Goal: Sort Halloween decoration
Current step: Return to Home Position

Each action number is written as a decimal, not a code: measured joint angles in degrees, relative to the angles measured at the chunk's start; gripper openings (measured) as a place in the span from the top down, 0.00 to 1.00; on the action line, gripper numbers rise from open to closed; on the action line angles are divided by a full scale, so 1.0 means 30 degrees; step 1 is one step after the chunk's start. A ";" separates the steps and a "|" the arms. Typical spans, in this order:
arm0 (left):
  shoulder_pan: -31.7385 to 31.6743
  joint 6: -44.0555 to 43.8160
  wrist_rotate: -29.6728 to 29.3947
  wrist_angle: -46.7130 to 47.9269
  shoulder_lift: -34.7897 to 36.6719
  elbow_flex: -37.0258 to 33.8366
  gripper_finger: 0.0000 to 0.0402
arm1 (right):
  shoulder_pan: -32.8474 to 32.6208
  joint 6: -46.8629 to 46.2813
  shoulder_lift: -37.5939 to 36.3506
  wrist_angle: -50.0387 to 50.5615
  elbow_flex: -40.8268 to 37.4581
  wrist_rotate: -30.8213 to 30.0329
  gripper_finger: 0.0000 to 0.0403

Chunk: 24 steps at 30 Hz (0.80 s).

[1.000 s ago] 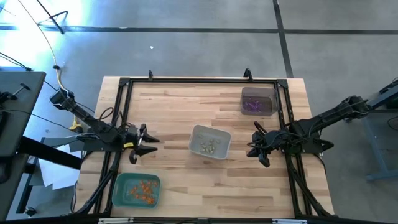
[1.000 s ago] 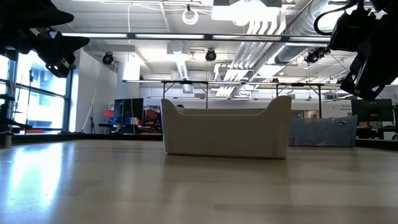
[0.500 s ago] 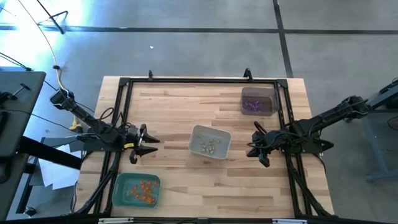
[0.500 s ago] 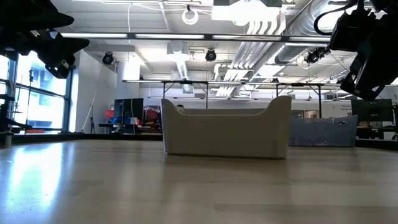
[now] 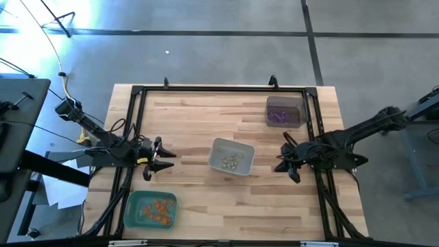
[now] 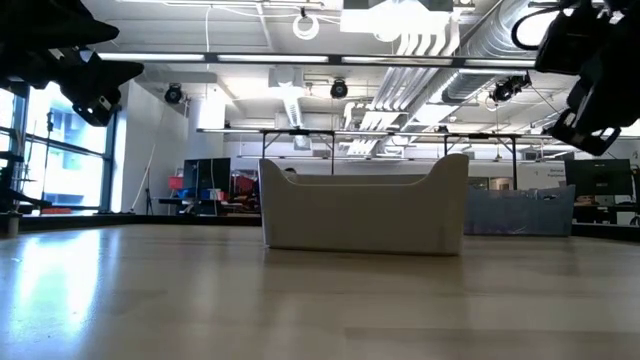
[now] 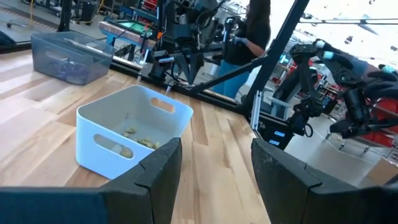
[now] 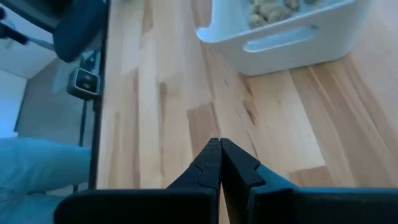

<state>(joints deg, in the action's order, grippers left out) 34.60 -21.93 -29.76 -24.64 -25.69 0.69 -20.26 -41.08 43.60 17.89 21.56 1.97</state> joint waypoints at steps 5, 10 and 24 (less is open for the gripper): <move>-0.0004 0.0007 0.0000 0.0016 0.0000 0.0000 0.55 | 0.0002 0.0000 -0.3004 0.3123 0.0000 -0.0003 1.00; -0.0004 0.0007 0.0000 0.0138 0.0000 0.0000 0.55 | -0.0017 0.0000 -0.6228 0.8058 0.0000 0.0000 1.00; -0.0004 0.0005 0.0000 0.0153 0.0000 0.0000 0.55 | -0.0894 0.0000 -1.1859 0.8838 0.0000 0.0003 1.00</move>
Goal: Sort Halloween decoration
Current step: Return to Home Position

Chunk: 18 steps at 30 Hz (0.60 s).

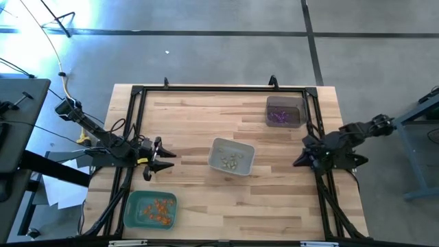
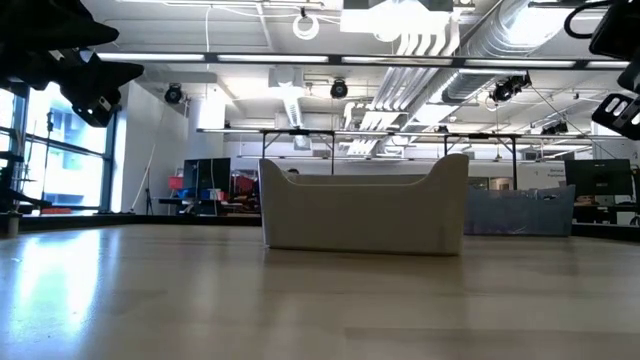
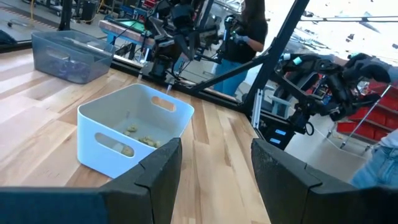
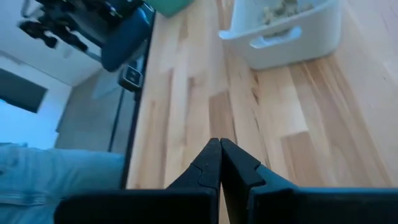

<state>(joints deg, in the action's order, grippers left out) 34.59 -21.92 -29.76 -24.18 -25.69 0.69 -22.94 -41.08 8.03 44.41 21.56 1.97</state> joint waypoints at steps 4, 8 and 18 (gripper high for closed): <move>0.0000 0.0003 0.0000 0.0000 0.0000 0.0000 0.55 | 0.0000 0.0000 -0.0915 -0.0304 0.0000 -0.0006 1.00; 0.0000 0.0003 0.0000 0.0007 0.0000 0.0000 0.55 | 0.0000 0.0003 -0.1634 -0.3569 -0.1446 -0.0006 1.00; 0.0000 0.0003 0.0000 0.0110 -0.0006 0.0000 0.55 | -0.0037 0.0012 -0.2643 -1.0686 -0.5568 -0.0013 1.00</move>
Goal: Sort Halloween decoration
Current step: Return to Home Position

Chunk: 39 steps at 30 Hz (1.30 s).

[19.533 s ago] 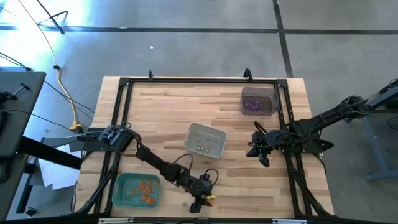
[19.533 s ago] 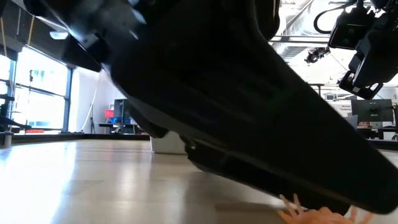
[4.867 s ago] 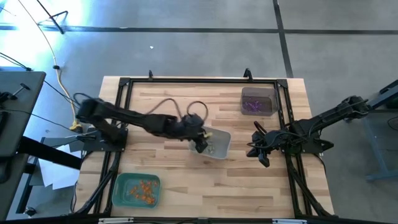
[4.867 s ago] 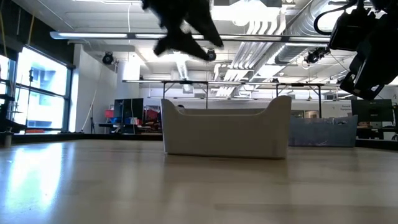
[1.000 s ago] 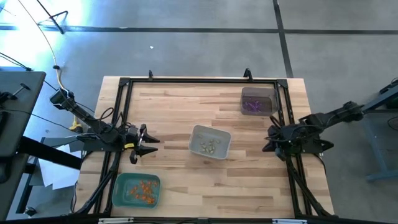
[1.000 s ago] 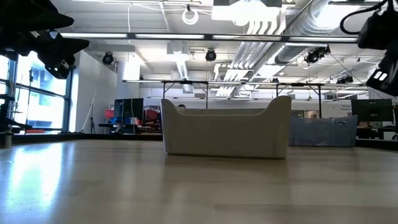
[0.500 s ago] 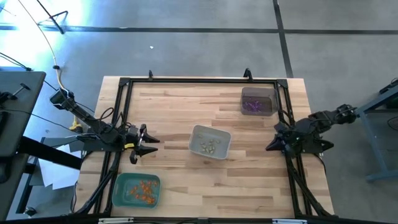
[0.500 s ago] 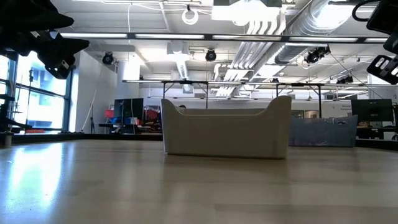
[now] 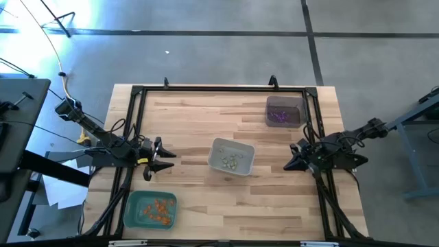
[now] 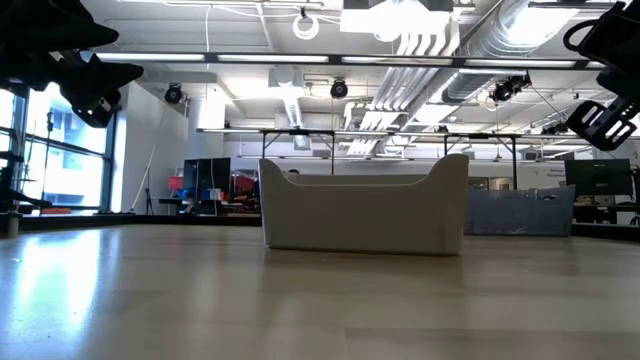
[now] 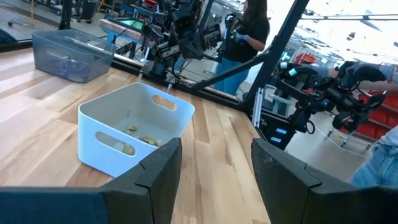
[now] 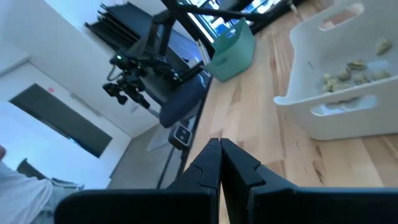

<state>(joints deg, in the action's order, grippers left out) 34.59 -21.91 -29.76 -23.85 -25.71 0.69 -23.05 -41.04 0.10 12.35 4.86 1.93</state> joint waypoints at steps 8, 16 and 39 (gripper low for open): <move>0.0000 0.0000 -0.0004 0.0021 0.0006 0.0003 0.55 | -0.0087 0.0031 -0.0015 -0.1582 -0.0042 0.0007 1.00; 0.0000 0.0000 -0.0004 0.0021 0.0002 0.0007 0.55 | -0.0072 0.0002 -0.0007 -0.3702 -0.0042 0.0007 1.00; 0.0007 0.0000 0.0000 0.0021 0.0003 0.0004 0.55 | -0.0072 -0.0012 -0.0022 -0.5816 -0.1429 0.0044 1.00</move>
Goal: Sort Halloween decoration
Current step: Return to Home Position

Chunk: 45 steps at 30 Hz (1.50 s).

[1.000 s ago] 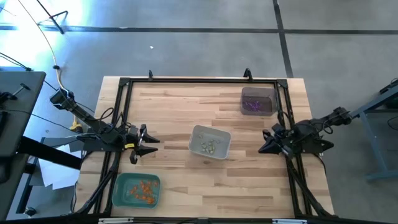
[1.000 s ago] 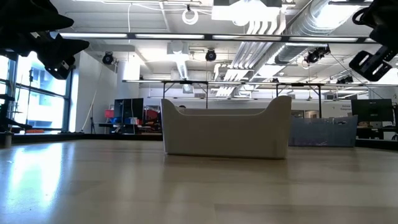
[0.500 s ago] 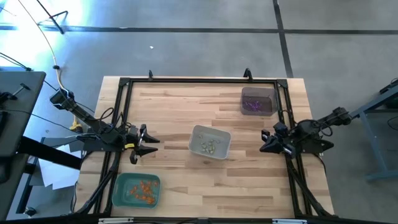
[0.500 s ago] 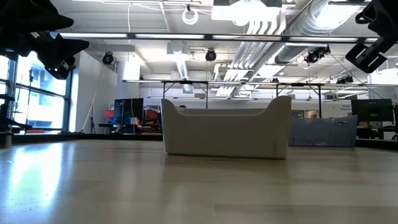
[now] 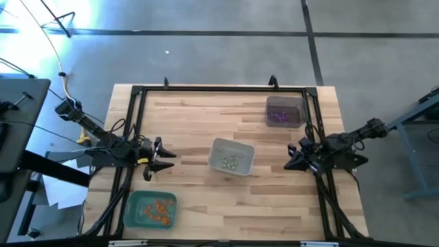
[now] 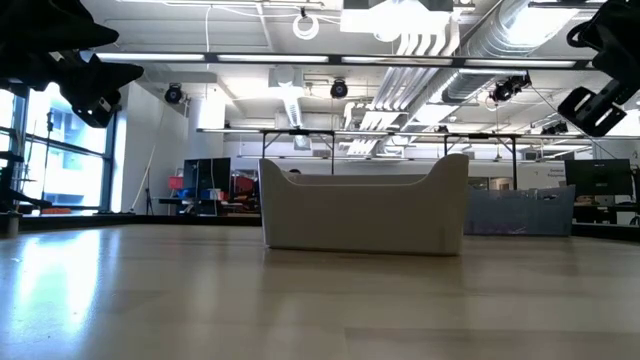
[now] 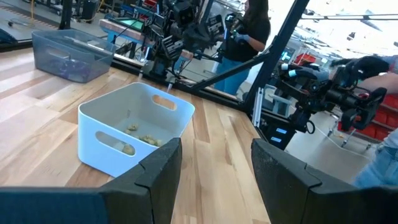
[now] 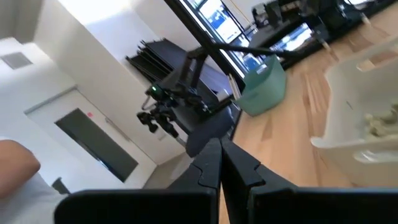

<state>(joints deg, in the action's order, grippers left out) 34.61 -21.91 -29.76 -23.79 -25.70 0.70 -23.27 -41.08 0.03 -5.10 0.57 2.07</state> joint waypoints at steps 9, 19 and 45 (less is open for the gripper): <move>-0.0004 0.0000 0.0000 -0.0002 0.0001 0.0003 0.55 | 0.0002 0.0000 0.0095 0.1391 -0.0004 0.0015 1.00; 0.0000 0.0000 0.0000 0.0000 -0.0004 0.0003 0.55 | 0.0000 0.0001 0.0095 0.1398 -0.0003 0.0016 1.00; -0.0007 0.0000 0.0000 -0.0036 0.0990 0.0011 0.55 | 0.0004 0.0000 0.0095 0.1412 0.0003 0.0022 1.00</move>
<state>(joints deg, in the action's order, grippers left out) 34.59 -21.91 -29.76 -23.90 -22.73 0.73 -23.25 -41.08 0.32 -0.86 0.58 2.13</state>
